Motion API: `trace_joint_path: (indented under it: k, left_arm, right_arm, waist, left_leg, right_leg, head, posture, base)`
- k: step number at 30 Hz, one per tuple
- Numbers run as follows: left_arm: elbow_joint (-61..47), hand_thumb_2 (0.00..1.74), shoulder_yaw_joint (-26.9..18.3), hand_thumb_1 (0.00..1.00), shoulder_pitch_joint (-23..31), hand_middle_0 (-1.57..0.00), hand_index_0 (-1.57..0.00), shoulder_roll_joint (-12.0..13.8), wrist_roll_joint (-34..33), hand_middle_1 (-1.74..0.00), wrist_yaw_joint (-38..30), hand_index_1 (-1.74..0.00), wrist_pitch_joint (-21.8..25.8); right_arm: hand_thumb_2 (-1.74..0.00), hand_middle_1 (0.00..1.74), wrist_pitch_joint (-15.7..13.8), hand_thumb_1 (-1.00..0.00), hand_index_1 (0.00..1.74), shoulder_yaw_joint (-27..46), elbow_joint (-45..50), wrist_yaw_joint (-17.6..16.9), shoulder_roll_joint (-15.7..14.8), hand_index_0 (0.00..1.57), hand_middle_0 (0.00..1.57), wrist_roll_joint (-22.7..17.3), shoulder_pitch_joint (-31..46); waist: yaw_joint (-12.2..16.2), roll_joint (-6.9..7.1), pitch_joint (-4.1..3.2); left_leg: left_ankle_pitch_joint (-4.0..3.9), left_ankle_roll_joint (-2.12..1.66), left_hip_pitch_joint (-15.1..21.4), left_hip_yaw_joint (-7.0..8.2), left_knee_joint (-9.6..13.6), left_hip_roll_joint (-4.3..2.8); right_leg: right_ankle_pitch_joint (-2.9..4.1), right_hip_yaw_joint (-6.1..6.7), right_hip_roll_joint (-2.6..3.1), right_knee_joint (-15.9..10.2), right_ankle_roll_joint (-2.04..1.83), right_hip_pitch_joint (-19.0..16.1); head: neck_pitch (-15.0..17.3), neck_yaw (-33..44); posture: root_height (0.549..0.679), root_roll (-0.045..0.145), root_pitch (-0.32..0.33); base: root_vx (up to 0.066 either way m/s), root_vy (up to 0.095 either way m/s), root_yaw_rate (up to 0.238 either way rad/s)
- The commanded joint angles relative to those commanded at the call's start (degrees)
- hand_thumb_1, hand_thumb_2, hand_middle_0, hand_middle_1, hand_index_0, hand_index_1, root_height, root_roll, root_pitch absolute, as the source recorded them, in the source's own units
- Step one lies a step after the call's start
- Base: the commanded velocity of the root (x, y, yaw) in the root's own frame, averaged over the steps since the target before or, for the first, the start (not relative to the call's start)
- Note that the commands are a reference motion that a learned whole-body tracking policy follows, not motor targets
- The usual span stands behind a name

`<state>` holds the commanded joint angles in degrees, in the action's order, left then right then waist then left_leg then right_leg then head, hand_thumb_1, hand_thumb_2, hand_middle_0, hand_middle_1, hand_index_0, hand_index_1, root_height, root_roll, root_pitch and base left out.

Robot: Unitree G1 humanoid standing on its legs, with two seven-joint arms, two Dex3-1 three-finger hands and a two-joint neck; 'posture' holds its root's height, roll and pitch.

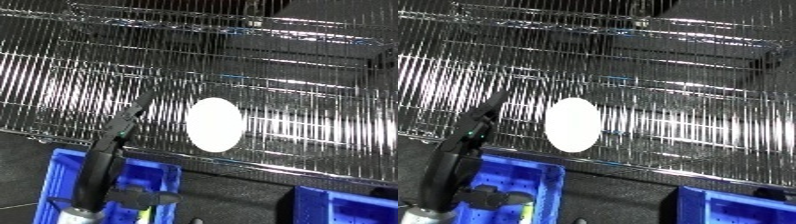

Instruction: Pick up the object and place it into the box

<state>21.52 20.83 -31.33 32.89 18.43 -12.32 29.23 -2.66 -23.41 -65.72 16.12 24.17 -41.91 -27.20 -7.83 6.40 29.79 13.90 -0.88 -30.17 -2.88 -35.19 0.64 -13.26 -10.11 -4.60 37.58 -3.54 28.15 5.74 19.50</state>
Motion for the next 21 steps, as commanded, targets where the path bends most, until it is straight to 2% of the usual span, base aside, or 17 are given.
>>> trace_joint_path:
  k: [5,12,21]
  left_arm:
    - [5.31,0.26,0.35,0.15,-2.69,-0.24,-0.24,-1.30,1.24,-0.26,-0.15,-0.26,-0.13]
    - [11.24,0.26,-0.21,0.15,-4.30,-0.24,-0.24,-2.97,1.91,-0.26,-0.69,-0.26,-0.34]
    - [16.79,0.26,-0.62,0.15,-7.02,-0.24,-0.24,-3.10,1.31,-0.26,-1.04,-0.26,-0.47]
  right_arm:
    - [0.00,0.00,0.36,0.00,0.00,-0.89,0.54,-0.28,-0.32,0.00,0.00,0.49,-0.79]
    - [0.00,0.00,0.50,0.00,0.00,-1.78,1.74,-0.92,-0.70,0.00,0.00,0.65,-1.46]
    - [0.00,0.00,0.92,0.00,0.00,-3.29,4.21,-1.86,-0.57,0.00,0.00,0.52,-1.42]
  waist:
    - [1.17,0.66,0.00]
    - [2.15,1.48,0.00]
    - [3.57,2.45,0.00]
  left_leg:
    - [0.60,-0.02,-0.82,0.56,-0.99,-0.56]
    - [1.43,0.00,-2.22,0.88,-2.28,-0.99]
    - [2.07,0.03,-3.67,1.27,-3.18,-1.50]
  right_leg:
    - [-0.06,0.65,0.49,0.52,-0.09,1.07]
    - [-0.03,1.12,0.91,1.05,-0.27,2.45]
    - [0.01,1.84,1.67,1.33,-0.39,3.92]
  head:
    - [-1.07,1.02]
    - [-2.64,1.80]
    - [-4.50,2.84]
  posture:
    - [0.644,0.005,0.113]
    - [0.642,0.000,0.128]
    - [0.641,-0.007,0.147]
  base:
    - [0.011,0.031,-0.106]
    - [0.022,0.015,-0.066]
    - [0.025,0.018,-0.061]
